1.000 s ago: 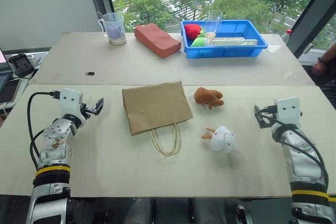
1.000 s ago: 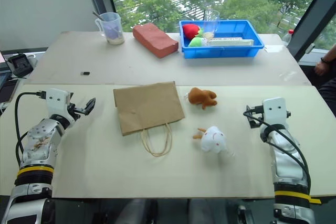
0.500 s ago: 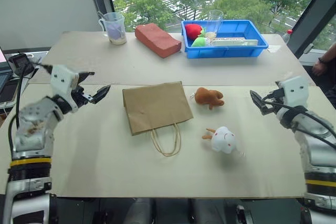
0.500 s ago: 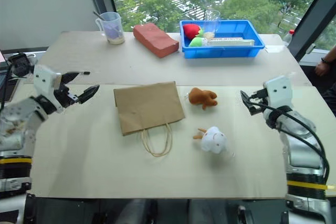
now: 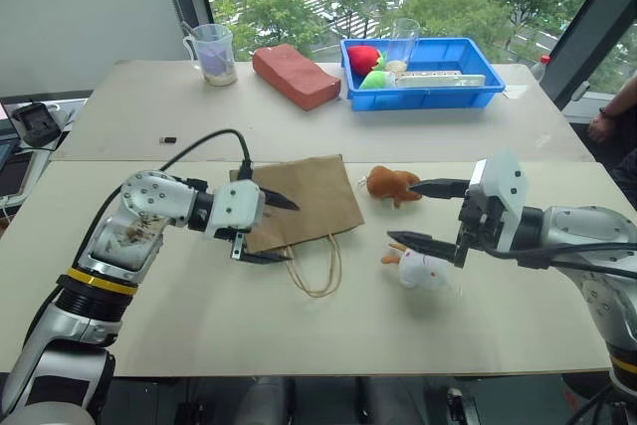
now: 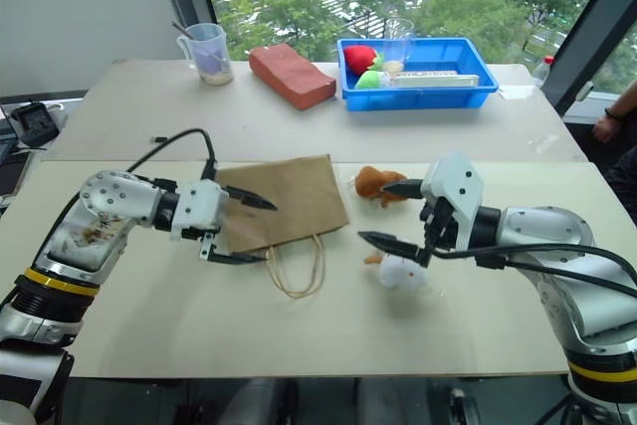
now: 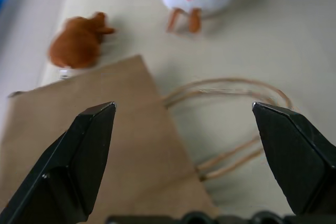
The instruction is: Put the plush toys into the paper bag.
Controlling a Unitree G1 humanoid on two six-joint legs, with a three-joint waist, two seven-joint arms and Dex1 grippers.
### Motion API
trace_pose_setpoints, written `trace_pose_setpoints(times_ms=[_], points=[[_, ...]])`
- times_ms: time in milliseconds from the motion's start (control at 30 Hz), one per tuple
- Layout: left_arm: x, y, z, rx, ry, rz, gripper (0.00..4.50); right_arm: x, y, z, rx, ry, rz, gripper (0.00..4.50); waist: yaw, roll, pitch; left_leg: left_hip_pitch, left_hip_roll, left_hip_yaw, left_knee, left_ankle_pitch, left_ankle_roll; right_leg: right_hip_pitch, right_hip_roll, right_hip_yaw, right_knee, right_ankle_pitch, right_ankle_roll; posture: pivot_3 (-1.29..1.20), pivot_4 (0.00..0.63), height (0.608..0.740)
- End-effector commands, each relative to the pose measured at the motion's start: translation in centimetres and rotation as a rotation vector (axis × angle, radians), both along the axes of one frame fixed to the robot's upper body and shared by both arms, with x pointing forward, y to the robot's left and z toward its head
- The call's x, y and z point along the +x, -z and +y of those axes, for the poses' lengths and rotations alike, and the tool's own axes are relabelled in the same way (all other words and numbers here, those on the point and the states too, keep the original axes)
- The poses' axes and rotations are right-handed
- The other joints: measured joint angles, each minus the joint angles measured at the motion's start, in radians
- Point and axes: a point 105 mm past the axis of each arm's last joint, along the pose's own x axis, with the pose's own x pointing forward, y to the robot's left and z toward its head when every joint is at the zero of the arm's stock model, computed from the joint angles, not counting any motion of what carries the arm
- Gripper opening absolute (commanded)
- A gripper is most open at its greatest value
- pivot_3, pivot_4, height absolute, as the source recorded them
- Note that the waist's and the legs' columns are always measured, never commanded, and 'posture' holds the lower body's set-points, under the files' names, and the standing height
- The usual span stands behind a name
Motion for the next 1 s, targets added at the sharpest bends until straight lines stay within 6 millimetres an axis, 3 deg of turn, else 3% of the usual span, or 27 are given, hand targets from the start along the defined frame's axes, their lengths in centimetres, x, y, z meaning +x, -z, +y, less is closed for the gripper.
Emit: trace_pose_setpoints(times_ms=[33,333,667,967,1000], points=[[-0.3,0.3,-0.1,0.036,0.071,-0.047,4.43,-1.2,-0.9,0.9,-0.01,-0.057,0.001,4.5,0.002,0.0,0.0,0.0,0.0,0.0,0.001,0.0,0.0,0.0,0.0,0.0,0.0,0.0,0.0,0.0,0.15,0.74],[1.3,1.9,-1.2,0.021,0.075,-0.076,4.43,-1.1,-1.4,1.4,0.0,-0.021,-0.025,4.5,0.014,0.0,0.0,0.002,0.0,-0.002,0.002,-0.001,0.002,0.005,-0.001,-0.003,-0.001,0.0,0.0,0.0,0.15,0.74],[1.5,3.8,-1.8,0.052,0.097,-0.078,4.43,-1.1,-1.3,1.2,-0.023,-0.01,-0.028,4.5,0.015,0.0,0.0,0.002,0.0,-0.002,0.002,-0.001,0.002,0.005,-0.001,-0.003,-0.001,0.0,0.0,0.0,0.15,0.74],[1.5,5.0,-4.0,-0.021,0.09,-0.044,4.43,-1.0,-0.9,1.1,-0.043,0.006,-0.023,4.5,0.021,0.0,0.0,0.002,0.0,-0.002,0.002,-0.001,0.002,0.005,-0.001,-0.003,-0.001,0.0,0.0,0.0,0.15,0.74],[1.2,4.9,-4.1,-0.028,0.101,-0.036,4.2,-0.9,-0.8,1.0,-0.046,0.009,-0.023,4.5,0.021,0.0,0.0,0.002,0.0,-0.002,0.002,-0.001,0.002,0.005,-0.001,-0.003,-0.001,0.0,0.0,0.0,0.15,0.74]])
